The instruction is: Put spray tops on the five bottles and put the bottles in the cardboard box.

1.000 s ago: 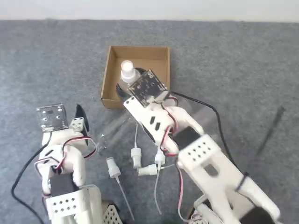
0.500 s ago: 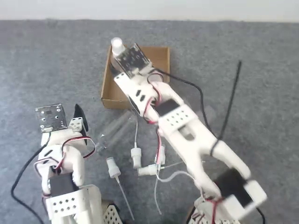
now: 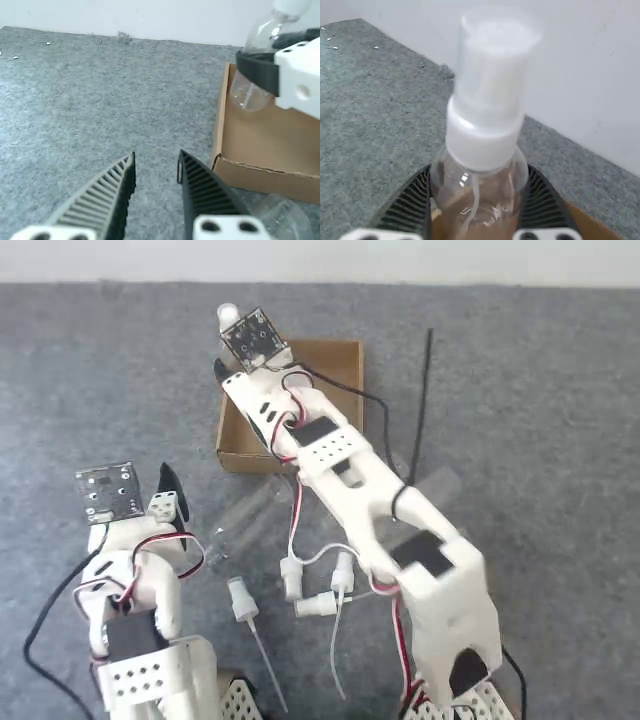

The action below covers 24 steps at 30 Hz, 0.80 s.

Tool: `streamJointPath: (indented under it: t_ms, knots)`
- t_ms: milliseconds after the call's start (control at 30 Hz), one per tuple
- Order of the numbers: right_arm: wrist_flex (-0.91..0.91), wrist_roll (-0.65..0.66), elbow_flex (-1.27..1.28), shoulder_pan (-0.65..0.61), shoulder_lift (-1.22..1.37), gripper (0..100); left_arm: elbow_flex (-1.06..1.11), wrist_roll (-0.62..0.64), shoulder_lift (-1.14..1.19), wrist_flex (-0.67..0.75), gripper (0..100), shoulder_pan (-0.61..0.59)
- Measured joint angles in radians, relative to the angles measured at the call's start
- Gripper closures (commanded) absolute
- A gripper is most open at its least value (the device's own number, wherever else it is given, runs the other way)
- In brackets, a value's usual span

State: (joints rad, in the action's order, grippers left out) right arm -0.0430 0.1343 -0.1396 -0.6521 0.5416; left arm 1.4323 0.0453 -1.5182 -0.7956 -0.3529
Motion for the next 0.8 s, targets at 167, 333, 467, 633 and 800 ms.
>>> streamJointPath:
  t_ms: [167, 333, 467, 633, 800]
  knots:
    - [0.0, -0.055, -0.178, 0.034, 0.176, 99.2, 0.0, 0.0, 0.0, 0.0, 87, 0.0]
    - [0.0, -0.063, -0.353, 0.052, 0.341, 99.2, 0.0, 0.0, 0.0, 0.0, 87, 0.0]
    - [0.0, -0.063, -0.473, 0.066, 0.448, 99.2, 0.0, 0.0, 0.0, 0.0, 87, 0.0]
    - [0.0, -0.063, -0.545, 0.069, 0.528, 99.2, 0.0, 0.0, 0.0, 0.0, 87, 0.0]
    - [-0.037, -0.064, -0.554, 0.069, 0.537, 99.2, 0.0, 0.0, 0.0, 0.0, 87, 0.0]
